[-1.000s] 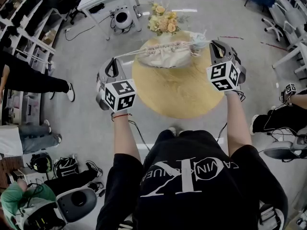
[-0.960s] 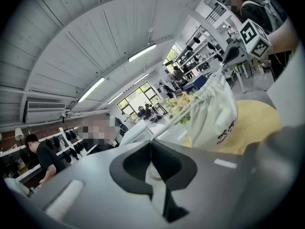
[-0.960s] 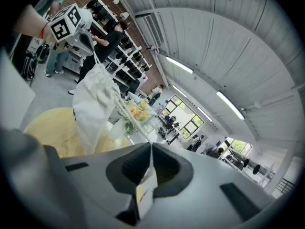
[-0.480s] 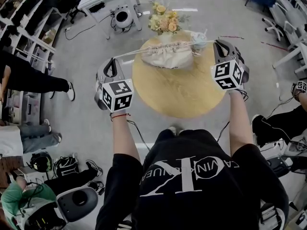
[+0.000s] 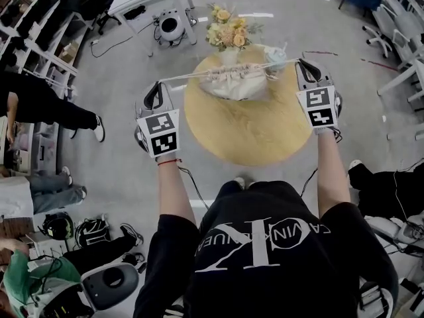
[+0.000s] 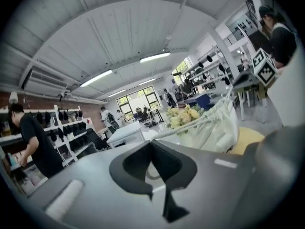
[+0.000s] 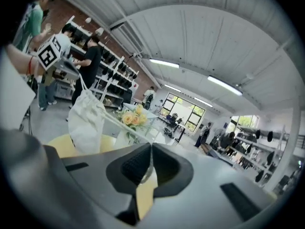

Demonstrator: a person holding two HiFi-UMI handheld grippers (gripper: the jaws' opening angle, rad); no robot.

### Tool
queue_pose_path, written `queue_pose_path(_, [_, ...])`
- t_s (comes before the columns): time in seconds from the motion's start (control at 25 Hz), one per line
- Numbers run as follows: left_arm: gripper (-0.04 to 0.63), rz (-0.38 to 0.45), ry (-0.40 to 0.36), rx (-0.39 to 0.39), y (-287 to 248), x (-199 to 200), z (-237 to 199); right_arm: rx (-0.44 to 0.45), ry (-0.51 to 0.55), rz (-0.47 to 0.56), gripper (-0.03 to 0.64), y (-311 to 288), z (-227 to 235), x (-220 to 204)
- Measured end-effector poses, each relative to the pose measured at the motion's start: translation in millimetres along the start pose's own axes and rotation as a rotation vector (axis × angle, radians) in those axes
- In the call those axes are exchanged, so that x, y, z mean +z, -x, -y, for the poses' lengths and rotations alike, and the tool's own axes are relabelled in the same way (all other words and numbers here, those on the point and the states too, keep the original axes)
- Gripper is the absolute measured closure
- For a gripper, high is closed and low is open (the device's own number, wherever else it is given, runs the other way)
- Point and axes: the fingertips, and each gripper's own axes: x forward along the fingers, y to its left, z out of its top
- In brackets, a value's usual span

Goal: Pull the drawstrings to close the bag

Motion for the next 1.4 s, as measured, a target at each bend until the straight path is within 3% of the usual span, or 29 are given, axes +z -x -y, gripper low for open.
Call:
queue_pose_path(0.08, [0.58,0.025,0.035,-0.006,1,6,2,0.018,-0.064,0.017,0.597,1,-3,-1])
queue_pose_path(0.4, [0.58,0.097,0.014,0.008,2,25,3,0.032,-0.165,0.094,0.597,2,-6,18])
queue_pose_path(0.96, [0.58,0.245,0.031,0.055,12,67,-16,-0.038,-0.203,0.212,0.597,14,18,61])
queue_pose_path(1.4, [0.58,0.347,0.032,0.091,25,85,-29,-0.074,-0.201,0.243,0.597,22,30,68])
